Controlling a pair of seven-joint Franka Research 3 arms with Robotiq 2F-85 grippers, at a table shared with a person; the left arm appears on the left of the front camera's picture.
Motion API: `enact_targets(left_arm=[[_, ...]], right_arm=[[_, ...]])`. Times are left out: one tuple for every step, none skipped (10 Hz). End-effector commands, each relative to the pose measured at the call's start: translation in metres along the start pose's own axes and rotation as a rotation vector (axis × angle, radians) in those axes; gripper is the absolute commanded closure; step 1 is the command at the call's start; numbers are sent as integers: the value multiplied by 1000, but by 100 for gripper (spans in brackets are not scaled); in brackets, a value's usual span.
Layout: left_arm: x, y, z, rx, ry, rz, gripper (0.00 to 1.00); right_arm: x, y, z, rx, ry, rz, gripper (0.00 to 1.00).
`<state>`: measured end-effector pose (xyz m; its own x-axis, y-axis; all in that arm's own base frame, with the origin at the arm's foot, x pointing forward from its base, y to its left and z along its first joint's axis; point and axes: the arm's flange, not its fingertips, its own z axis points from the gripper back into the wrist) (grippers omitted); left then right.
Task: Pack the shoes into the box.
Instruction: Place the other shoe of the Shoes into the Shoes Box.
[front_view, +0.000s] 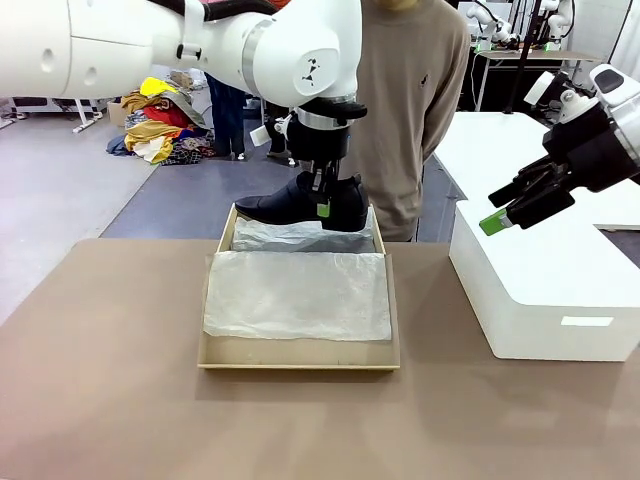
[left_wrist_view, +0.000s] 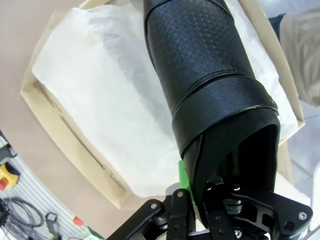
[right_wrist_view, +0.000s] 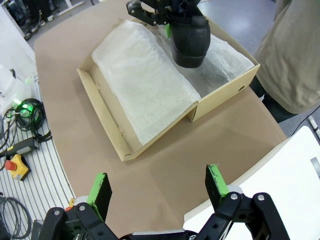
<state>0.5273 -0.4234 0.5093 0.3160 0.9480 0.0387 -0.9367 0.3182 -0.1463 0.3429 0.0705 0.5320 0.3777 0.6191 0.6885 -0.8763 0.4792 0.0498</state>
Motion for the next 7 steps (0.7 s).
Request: enact_targets(left_arm=[[-6, -2, -2, -13, -69, 105, 100], [-8, -2, -4, -17, -76, 111, 100], [-9, -2, -7, -31, -84, 111, 100], [-9, -1, -8, -33, -96, 139, 100], [-10, 0, -11, -28, -99, 176, 100], [-9, 1, -15, -28, -90, 184, 100], [-7, 1, -19, -27, -78, 196, 100]], right_arm=[[0, -1, 0, 13, -17, 6, 0], [0, -1, 0, 13, -17, 6, 0], [0, -1, 0, 13, -17, 6, 0], [0, -1, 0, 13, -17, 6, 0], [0, -1, 0, 13, -17, 6, 0], [0, -1, 0, 13, -17, 6, 0], [0, -1, 0, 13, -17, 6, 0]])
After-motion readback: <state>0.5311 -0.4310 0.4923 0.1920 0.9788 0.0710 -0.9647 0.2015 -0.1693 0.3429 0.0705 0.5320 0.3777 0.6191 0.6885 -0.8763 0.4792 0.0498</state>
